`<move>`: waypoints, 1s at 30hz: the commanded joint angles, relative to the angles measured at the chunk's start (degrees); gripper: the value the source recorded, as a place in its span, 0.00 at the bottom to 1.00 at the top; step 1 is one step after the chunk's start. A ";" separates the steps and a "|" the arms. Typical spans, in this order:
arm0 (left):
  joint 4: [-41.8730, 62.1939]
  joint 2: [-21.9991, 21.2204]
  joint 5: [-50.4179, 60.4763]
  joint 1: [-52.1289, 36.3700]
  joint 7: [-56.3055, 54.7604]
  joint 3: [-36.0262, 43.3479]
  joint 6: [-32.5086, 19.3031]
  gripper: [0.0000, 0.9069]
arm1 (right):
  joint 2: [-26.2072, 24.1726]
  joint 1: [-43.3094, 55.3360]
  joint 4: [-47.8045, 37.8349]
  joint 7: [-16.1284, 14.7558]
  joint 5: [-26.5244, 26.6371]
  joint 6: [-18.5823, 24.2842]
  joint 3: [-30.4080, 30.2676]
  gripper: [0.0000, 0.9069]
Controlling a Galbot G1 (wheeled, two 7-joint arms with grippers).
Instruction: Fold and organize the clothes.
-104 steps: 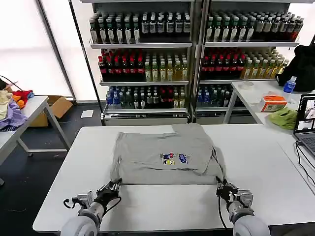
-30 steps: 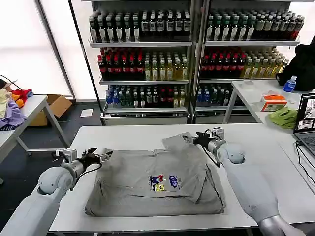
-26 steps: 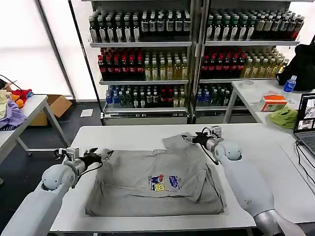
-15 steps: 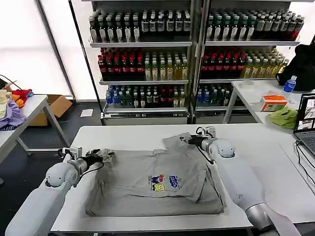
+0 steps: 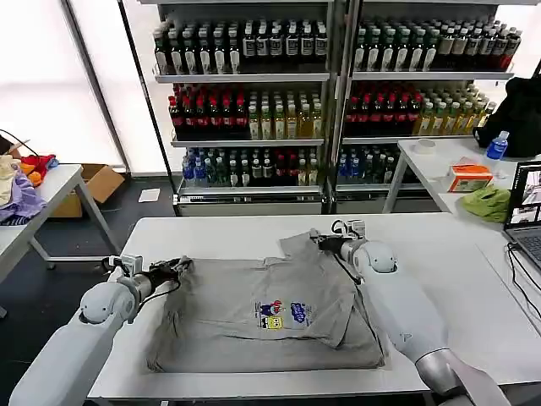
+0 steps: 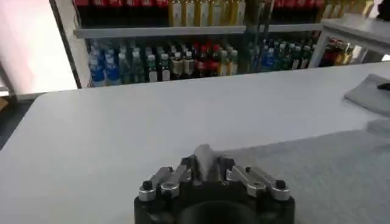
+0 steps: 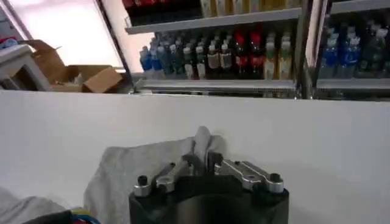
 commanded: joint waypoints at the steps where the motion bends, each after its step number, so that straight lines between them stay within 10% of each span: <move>1: -0.40 -0.06 -1.98 -0.38 -0.97 0.35 0.35 0.01 | -0.10 -0.63 4.06 1.00 4.22 0.81 1.10 0.00; 14: -13.31 1.62 -5.72 3.30 -6.24 -5.73 -0.95 0.00 | -7.47 -16.48 34.24 9.06 16.47 -1.00 6.93 0.00; 30: -39.64 5.29 -3.77 35.57 -10.66 -24.01 0.57 0.00 | -13.25 -54.19 67.01 15.01 24.00 -0.35 28.65 0.00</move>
